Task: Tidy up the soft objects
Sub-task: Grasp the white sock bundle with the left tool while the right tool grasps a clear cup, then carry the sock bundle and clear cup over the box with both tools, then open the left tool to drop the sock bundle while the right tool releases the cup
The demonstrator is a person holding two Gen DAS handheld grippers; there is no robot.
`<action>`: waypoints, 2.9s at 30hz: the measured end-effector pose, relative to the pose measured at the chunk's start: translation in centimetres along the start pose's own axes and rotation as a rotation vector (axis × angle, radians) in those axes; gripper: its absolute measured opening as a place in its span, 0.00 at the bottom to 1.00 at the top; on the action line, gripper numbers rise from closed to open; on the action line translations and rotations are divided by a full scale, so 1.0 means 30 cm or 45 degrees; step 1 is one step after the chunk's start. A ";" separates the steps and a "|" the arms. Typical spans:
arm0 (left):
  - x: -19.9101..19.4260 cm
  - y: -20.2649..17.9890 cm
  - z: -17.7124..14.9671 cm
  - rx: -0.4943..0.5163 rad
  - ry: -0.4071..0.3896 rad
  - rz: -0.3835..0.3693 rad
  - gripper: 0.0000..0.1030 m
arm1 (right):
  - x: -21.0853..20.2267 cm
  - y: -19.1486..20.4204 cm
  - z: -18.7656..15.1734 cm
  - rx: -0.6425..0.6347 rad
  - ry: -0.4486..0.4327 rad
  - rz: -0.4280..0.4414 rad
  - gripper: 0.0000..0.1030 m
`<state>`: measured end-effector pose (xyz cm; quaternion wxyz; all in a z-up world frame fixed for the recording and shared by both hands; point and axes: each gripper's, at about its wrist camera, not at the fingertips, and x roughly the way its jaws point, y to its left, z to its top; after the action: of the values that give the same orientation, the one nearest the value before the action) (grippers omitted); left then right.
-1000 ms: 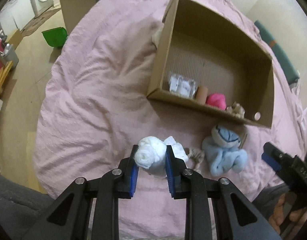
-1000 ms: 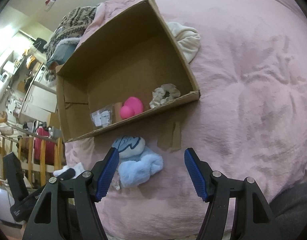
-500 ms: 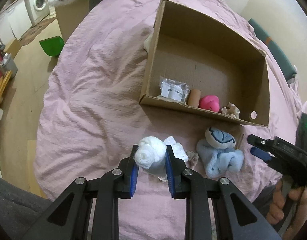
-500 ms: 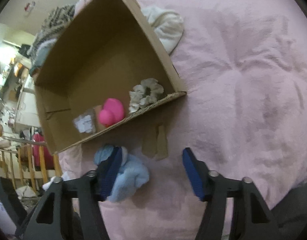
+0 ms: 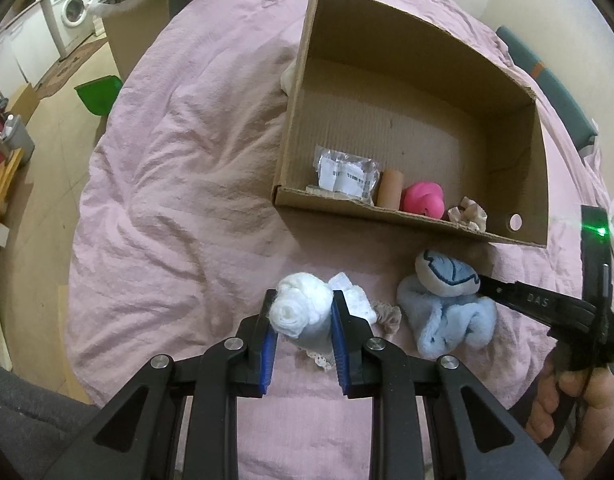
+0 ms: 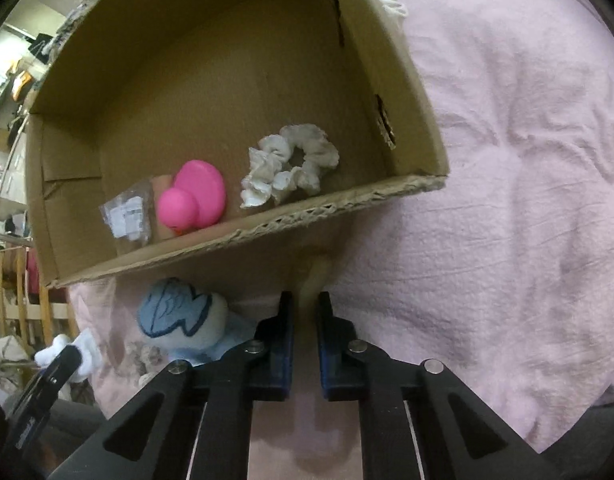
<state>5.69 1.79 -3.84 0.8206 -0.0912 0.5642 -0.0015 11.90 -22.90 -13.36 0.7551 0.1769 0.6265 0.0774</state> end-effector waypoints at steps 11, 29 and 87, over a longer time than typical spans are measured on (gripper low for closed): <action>-0.001 0.012 0.004 -0.017 -0.010 0.005 0.21 | -0.129 0.037 -0.081 -0.040 -0.113 0.056 0.11; -0.030 0.026 -0.003 -0.006 -0.076 0.120 0.21 | -0.260 0.033 -0.159 -0.113 -0.232 0.110 0.11; 0.027 -0.164 0.284 0.296 -0.400 0.086 0.22 | -0.175 0.157 0.105 -0.327 -0.307 0.040 0.14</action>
<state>14.37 -1.87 -0.89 0.9032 0.0241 0.4279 -0.0252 14.40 -20.85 -6.33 0.8400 0.0969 0.5134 0.1468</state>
